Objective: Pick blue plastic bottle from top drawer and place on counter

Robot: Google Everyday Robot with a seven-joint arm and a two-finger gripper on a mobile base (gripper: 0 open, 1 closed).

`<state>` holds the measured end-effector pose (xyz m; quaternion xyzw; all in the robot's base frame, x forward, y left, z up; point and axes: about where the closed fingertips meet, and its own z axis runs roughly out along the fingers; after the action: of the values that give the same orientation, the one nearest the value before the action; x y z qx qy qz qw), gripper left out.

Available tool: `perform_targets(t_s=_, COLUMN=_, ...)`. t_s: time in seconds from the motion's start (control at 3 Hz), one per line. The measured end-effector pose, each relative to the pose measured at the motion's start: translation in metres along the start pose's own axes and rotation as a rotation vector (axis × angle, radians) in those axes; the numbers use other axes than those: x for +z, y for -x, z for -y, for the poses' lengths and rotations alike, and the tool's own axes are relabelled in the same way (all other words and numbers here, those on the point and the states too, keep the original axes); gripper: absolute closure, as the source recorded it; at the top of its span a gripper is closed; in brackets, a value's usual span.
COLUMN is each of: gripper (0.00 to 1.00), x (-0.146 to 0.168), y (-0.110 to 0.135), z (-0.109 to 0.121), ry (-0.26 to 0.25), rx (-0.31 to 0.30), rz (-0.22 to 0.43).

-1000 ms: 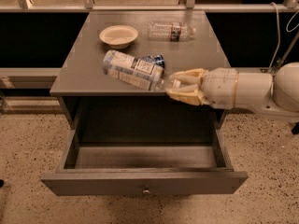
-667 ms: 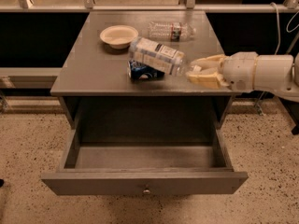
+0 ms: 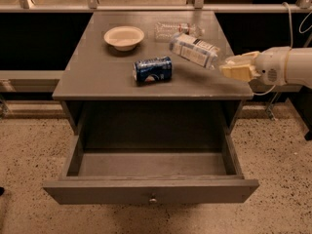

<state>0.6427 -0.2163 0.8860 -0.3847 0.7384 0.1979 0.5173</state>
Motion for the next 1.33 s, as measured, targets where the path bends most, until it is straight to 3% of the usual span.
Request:
perform_targets(t_s=0.33, gripper=1.00, x=-0.011, y=-0.015, z=0.025, ry=-0.077, rx=0.081, rz=-0.038)
perform_targets(t_s=0.67, gripper=0.91, x=-0.010, y=-0.029, z=0.036, ry=-0.107, rx=0.134, rz=-0.090)
perform_targets(t_s=1.33, gripper=0.37, x=-0.005, y=-0.029, z=0.034, ry=-0.100, rx=0.138, rz=-0.087)
